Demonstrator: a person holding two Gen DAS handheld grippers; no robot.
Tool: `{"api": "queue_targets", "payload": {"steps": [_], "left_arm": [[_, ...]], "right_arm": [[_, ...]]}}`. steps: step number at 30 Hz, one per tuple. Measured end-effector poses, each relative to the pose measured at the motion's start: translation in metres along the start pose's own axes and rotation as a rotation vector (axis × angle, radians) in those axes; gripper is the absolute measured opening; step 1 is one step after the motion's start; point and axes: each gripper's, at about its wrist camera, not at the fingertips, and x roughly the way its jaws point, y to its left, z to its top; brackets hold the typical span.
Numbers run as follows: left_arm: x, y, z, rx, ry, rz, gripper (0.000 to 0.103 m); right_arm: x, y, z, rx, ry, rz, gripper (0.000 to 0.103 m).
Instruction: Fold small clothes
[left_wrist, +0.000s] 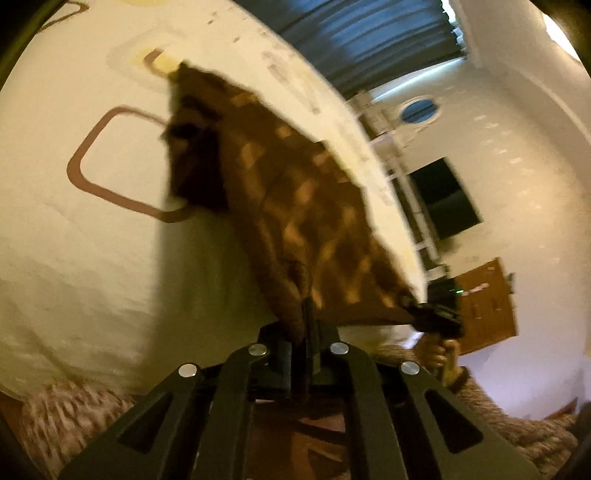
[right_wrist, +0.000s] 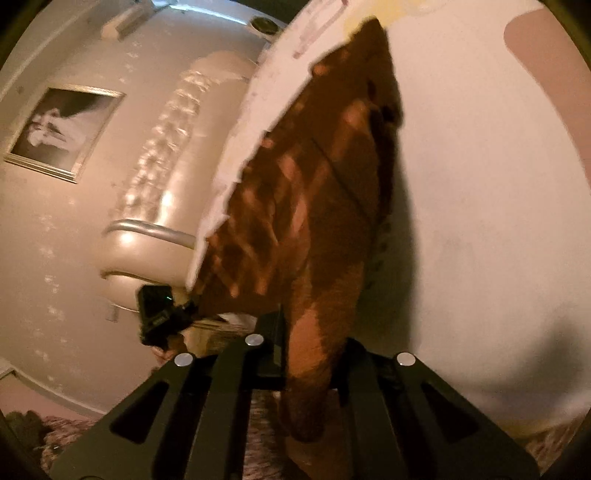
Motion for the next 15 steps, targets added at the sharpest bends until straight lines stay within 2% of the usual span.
{"api": "queue_targets", "payload": {"steps": [7,11,15], "left_arm": [[-0.038,-0.033,-0.008,-0.046,-0.111,-0.158,0.004],[-0.04,-0.041,0.021,-0.104,-0.2,-0.209,0.004],[-0.023,-0.037,0.067,-0.139,-0.252,-0.202,0.004]], "right_arm": [[-0.049,0.03,-0.026,0.015,-0.055,0.136,0.003],[-0.056,0.034,-0.008,0.046,-0.091,0.203,0.003],[-0.047,0.039,0.028,0.044,-0.117,0.237,0.003]]}}
